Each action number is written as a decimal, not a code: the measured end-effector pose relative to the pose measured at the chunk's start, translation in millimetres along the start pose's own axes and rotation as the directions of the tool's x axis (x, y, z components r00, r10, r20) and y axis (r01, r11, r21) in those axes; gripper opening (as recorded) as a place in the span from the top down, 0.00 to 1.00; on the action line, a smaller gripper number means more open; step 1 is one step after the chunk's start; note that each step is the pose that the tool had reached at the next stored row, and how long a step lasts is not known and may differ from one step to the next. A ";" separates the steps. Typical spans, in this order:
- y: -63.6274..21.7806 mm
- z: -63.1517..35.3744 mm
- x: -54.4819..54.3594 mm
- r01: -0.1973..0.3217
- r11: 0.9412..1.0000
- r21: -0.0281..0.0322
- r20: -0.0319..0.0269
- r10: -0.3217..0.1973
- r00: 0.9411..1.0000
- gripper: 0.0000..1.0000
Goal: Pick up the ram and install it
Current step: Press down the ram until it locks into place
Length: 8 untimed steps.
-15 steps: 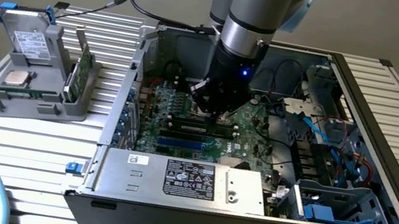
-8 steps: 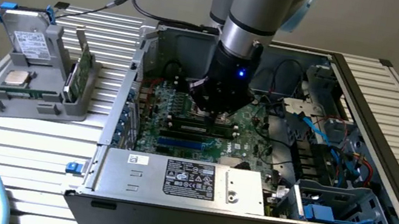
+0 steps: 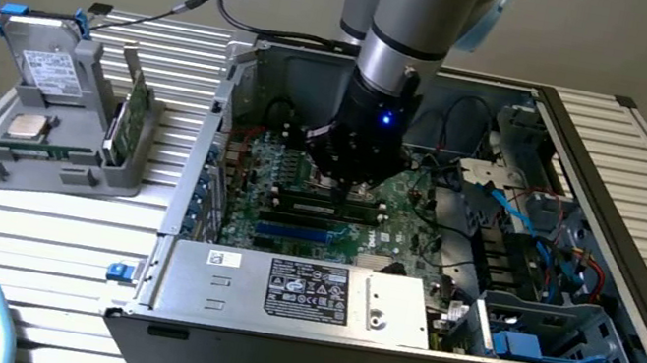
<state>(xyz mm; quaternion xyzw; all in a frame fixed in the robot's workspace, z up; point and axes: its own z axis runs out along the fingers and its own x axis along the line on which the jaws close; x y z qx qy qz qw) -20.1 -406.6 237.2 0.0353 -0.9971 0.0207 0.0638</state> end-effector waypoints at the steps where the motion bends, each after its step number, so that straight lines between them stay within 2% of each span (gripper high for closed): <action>1: 0.0 0.0 0.0 -0.011 1.000 -0.001 0.000 0.011 1.000 0.89; 4: 0.4 0.2 1.1 -0.015 1.000 -0.001 0.007 0.015 1.000 0.89; 6: 0.5 0.2 1.5 -0.016 1.000 0.002 0.019 0.016 1.000 0.89; 8: 0.5 0.3 1.5 -0.024 1.000 0.012 0.025 0.024 0.999 0.89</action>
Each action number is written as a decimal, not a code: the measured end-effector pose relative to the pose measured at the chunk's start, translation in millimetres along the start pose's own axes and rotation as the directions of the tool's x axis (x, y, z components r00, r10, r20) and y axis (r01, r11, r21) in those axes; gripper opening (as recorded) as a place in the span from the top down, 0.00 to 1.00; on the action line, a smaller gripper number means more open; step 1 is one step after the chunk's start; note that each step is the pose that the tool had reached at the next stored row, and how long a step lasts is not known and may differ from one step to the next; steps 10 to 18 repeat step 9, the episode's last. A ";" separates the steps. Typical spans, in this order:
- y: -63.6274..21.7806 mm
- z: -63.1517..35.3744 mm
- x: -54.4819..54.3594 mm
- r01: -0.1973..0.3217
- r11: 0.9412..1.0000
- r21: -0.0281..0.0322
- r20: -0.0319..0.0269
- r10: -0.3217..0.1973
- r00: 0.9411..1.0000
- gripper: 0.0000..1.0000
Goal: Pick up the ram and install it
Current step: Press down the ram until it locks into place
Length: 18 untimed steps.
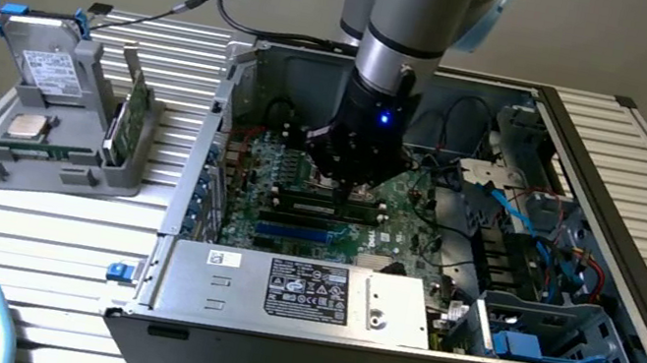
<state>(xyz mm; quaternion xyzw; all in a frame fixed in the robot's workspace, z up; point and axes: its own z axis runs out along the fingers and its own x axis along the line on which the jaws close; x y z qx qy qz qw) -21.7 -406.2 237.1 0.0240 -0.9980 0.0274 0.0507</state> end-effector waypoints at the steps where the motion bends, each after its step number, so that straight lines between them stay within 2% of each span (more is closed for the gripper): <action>1: 0.0 -0.1 0.0 -0.006 1.000 0.006 0.002 0.006 1.000 0.89; 3: 0.2 -0.1 0.3 -0.011 1.000 0.011 0.003 0.011 1.000 0.89; 18: 0.2 -0.1 0.3 -0.012 1.000 0.011 0.003 0.011 1.000 0.89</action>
